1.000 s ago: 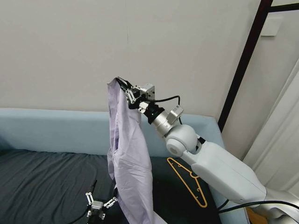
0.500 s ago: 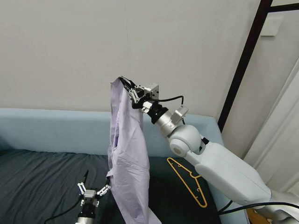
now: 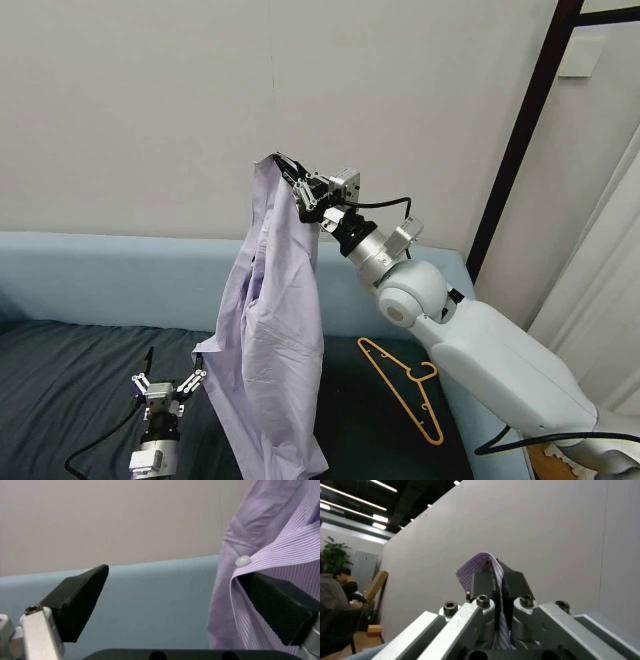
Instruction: Pick up the clothes from the sofa and hang them on the clothes hanger.
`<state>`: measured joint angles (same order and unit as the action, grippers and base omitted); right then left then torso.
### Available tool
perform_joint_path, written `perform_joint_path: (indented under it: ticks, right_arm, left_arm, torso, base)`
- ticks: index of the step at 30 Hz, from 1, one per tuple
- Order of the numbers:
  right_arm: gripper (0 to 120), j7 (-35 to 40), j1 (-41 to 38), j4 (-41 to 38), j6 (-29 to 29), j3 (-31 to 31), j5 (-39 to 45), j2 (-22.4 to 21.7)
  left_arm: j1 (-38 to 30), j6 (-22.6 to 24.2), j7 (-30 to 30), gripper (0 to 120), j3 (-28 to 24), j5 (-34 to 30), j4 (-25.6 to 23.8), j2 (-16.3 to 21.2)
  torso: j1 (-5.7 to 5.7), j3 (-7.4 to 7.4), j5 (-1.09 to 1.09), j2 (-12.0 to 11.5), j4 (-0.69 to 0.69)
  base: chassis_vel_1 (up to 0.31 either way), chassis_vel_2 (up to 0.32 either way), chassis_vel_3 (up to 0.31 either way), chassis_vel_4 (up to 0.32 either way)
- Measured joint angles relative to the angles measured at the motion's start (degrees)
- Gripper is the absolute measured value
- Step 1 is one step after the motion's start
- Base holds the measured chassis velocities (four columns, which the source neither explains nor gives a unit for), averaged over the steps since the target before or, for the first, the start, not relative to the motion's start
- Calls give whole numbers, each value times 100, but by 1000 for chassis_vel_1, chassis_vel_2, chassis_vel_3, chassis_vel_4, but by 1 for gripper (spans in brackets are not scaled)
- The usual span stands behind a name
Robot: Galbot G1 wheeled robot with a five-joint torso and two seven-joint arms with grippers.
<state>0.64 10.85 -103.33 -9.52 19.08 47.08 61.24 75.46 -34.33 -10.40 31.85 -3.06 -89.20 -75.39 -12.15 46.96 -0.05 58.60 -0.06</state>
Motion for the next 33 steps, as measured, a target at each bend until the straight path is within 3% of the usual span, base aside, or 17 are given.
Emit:
perform_joint_path:
  ticks: [12, 23, 33]
  right_arm:
    - [0, 13, 22, -196, -28, 133, 209, 88]
    - [0, 79, 51, -253, -54, 99, 330, 75]
    - [0, 78, 162, -285, -56, 121, 289, 115]
  left_arm:
    - [-186, 134, -170, 100, -364, 499, -105, -162]
    - [-97, -46, -36, 100, -466, 1025, 449, -271]
    - [-33, -155, -146, 100, -621, 1009, -76, -391]
  torso:
    - [0, 0, 0, 0, -1]
    - [0, 0, 0, 0, 0]
    - [0, 0, 1, 0, -1]
  base:
    - [0, 0, 0, 0]
    - [0, 0, 0, 0]
    - [0, 0, 0, 0]
